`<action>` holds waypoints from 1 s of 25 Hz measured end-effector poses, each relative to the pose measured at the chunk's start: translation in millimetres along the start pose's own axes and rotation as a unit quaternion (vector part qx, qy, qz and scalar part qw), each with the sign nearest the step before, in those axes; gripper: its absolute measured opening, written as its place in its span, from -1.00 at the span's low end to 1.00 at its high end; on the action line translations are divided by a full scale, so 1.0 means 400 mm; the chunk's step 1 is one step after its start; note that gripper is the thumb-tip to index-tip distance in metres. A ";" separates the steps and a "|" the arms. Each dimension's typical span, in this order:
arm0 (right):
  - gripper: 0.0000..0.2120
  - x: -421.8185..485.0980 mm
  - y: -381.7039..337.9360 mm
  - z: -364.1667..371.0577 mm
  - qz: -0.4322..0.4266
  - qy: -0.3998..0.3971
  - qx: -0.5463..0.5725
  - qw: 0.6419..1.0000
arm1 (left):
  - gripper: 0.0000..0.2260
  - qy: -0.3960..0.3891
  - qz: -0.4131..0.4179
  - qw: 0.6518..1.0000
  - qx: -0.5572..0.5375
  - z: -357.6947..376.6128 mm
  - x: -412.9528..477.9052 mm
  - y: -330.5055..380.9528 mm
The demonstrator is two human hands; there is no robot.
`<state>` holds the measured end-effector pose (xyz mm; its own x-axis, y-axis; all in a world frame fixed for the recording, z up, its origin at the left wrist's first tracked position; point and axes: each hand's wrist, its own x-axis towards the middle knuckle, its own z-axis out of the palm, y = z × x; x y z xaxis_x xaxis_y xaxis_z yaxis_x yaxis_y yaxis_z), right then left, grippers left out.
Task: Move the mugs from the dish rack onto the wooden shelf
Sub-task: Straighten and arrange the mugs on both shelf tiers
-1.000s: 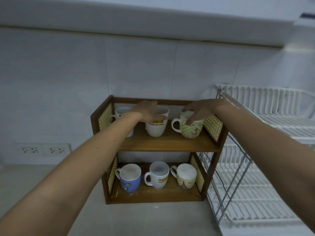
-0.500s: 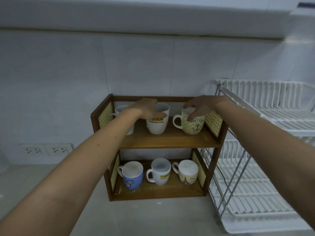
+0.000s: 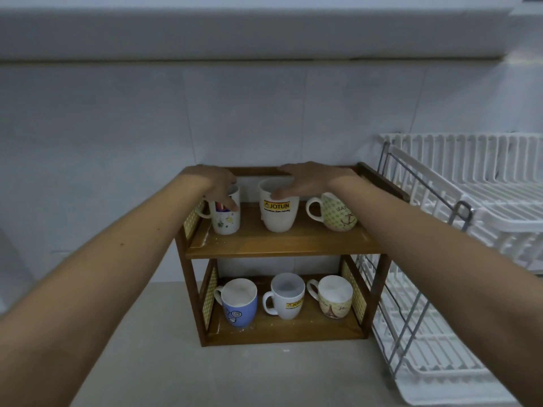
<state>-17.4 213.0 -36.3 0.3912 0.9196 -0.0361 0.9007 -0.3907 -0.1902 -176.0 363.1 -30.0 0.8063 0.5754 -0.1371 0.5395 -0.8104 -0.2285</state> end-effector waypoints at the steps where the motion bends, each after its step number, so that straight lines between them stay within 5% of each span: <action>1: -0.09 0.011 -0.006 0.009 0.001 -0.001 -0.002 1.000 | -0.30 0.020 0.014 1.000 0.009 0.008 -0.001 -0.001; 8: -0.10 -0.006 -0.034 0.023 0.003 0.012 0.010 1.000 | -0.34 0.026 0.034 0.999 -0.018 0.024 -0.028 0.002; 10: -0.20 -0.051 -0.063 0.046 -0.007 0.103 0.007 0.995 | -0.32 0.047 0.024 0.995 -0.083 0.041 -0.059 0.017; 13: -0.61 -0.163 -0.101 0.143 -0.105 0.347 0.017 0.932 | -0.49 0.310 0.105 0.940 -0.097 0.143 -0.145 0.053; 15: -0.83 -0.239 -0.105 0.224 -0.178 0.410 -0.005 0.895 | -0.68 0.414 0.213 0.879 -0.105 0.223 -0.212 0.074; 17: -0.87 -0.281 -0.097 0.310 -0.188 0.365 -0.019 0.912 | -0.77 0.390 0.292 0.868 -0.100 0.305 -0.246 0.084; 19: -0.85 -0.290 -0.081 0.386 -0.146 0.267 -0.015 0.953 | -0.80 0.306 0.300 0.897 -0.110 0.377 -0.241 0.099; 23: -0.88 -0.222 -0.042 0.482 -0.039 0.111 0.017 0.993 | -0.63 0.095 0.132 0.966 -0.199 0.495 -0.149 0.104; 25: -0.74 -0.160 -0.023 0.510 0.008 0.027 0.009 1.000 | -0.49 -0.004 0.091 0.982 -0.168 0.532 -0.097 0.097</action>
<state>-89.5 166.3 -232.1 0.4159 0.9093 0.0140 0.8908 -0.4043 -0.2073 -238.0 332.8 -238.7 0.8954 0.4179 -0.1537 0.4377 -0.8896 0.1307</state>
